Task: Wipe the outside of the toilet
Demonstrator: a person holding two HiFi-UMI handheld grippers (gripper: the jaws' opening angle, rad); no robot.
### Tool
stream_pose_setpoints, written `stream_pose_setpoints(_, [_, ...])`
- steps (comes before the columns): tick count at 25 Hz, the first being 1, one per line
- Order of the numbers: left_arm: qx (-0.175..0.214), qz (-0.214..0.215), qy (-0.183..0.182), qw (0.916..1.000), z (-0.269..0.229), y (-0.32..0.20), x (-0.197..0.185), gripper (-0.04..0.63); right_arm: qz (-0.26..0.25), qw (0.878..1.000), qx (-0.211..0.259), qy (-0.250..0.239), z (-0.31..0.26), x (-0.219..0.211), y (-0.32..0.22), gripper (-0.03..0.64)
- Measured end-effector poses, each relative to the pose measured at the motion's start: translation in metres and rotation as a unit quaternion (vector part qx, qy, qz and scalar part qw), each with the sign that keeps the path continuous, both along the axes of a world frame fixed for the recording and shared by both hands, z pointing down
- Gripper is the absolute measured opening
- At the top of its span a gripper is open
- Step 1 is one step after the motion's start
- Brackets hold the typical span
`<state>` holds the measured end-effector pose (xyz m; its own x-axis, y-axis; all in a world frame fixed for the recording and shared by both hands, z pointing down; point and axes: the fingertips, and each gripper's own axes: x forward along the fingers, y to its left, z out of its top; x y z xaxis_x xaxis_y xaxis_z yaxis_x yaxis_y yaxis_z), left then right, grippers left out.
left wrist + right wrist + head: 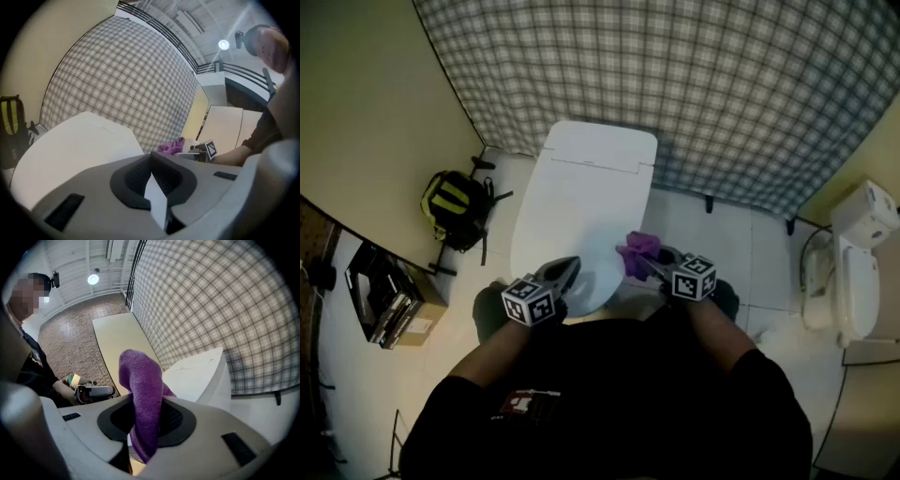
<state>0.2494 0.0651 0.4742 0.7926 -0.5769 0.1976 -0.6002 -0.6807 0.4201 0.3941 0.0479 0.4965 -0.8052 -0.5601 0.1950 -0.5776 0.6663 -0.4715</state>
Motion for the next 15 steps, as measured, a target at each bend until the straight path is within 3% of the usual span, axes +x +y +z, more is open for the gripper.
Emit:
stream_pose_setpoints(4, [0.018, 0.011, -0.012, 0.9997, -0.015, -0.024, 0.022, -0.005, 0.029, 1.000, -0.003, -0.011, -0.009, 0.024, -0.025, 0.104])
stream_pose_setpoints(8, [0.017, 0.028, -0.011, 0.9994, -0.031, -0.061, 0.045, -0.005, 0.091, 0.996, 0.002, 0.000, -0.009, 0.064, -0.067, 0.104])
stream_pose_setpoints(12, [0.020, 0.043, -0.035, 0.9983, -0.039, -0.110, 0.077, -0.005, 0.154, 0.987, 0.004, 0.039, 0.009, 0.123, -0.128, 0.104])
stream_pose_setpoints(15, [0.015, 0.046, -0.047, 0.9977, -0.041, -0.151, 0.108, -0.005, 0.204, 0.978, -0.025, 0.044, 0.039, 0.175, -0.172, 0.104])
